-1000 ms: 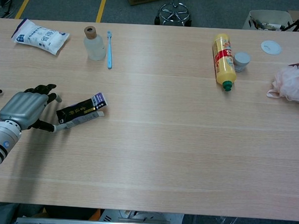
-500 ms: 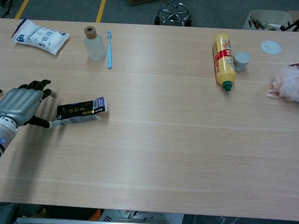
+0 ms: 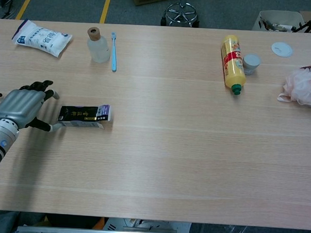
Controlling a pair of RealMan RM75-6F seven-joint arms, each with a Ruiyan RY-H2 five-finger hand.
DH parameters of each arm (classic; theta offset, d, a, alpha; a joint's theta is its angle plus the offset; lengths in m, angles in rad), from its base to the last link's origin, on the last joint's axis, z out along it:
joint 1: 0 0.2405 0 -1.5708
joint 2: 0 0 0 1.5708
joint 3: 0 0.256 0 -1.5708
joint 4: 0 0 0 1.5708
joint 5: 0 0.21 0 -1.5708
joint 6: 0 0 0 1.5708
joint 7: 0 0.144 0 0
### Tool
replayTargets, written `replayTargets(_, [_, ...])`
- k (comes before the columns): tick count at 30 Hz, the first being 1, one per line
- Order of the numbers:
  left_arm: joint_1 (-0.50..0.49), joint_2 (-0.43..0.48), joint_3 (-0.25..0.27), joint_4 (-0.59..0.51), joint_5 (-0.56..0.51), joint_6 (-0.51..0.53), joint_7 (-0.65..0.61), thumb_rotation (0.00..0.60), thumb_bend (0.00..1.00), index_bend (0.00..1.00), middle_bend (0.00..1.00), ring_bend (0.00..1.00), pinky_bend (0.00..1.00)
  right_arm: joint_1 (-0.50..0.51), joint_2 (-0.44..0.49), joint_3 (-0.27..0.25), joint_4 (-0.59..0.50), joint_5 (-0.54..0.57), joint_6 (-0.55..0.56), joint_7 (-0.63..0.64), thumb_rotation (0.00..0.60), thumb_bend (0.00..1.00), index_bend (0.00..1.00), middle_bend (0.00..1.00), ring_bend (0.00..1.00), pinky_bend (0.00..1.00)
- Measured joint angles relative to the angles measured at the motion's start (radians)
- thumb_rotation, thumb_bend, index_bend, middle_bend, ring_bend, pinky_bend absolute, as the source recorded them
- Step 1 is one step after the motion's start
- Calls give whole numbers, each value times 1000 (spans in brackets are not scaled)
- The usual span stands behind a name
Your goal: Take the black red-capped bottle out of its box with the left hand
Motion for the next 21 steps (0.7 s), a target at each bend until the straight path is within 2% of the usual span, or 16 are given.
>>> replayTargets(3, [1, -2, 4, -1, 8, 4, -4, 490, 173, 234, 0, 0, 136, 0, -1, -1, 0, -2, 0, 1, 600, 90, 403, 250, 174, 345])
replayTargets(13, [-3, -19, -4, 24, 22, 6, -39, 527, 173, 287, 0, 0, 137, -3, -1, -1, 3, 1, -1, 5, 600, 90, 403, 250, 175, 345])
replayTargets(21, [-8, -23, -3, 21, 29, 1, -45, 536, 174, 292, 0, 0, 137, -4, -3, -3, 7, 3, -5, 8, 600, 90, 403, 250, 174, 345])
